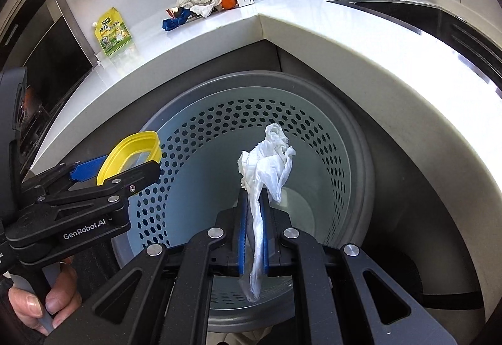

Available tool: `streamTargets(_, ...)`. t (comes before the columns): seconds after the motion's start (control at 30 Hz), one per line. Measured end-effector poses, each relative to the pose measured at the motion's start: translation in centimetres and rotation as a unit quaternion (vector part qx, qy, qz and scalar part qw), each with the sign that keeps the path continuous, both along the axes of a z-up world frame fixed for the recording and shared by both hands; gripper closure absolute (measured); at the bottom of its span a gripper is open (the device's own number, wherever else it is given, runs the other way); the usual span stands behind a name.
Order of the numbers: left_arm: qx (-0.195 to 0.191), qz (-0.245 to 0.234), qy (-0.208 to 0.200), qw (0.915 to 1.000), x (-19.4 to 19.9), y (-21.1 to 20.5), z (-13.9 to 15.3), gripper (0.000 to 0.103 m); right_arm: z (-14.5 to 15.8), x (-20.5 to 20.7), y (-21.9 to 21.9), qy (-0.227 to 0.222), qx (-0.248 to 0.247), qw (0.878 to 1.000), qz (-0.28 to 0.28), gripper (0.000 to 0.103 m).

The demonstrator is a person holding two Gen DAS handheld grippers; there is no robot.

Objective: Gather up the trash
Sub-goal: 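Carry lid and tissue over the bin and open both tools to drop them, then move both tools back toward the trash on the counter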

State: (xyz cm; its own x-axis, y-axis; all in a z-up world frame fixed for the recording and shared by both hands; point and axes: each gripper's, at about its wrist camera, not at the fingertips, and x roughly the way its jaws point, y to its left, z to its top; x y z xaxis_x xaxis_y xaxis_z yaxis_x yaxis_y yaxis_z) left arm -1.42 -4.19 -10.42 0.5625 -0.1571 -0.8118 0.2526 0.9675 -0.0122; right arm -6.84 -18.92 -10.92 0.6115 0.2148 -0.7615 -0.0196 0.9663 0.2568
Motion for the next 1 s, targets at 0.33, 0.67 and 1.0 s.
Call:
streamTargets(0.33,-0.007,0.005,0.005,1.0000,0.2,0.2,0.1,0.019,0.5,-0.3,-0.1,-0.015,-0.001,1.000,-0.006,0.065)
streamTargets(0.67,-0.011,0.011,-0.007,0.9999,-0.2,0.5,0.6,0.014,1.1,-0.8,-0.5,-0.024,-0.001,1.000,-0.010,0.065)
streamTargets(1.0,-0.034,0.022,-0.027,0.9988,-0.6,1.5,2.1,0.011,2.7,-1.4,-0.4,-0.049,-0.003,0.999,-0.015,0.060)
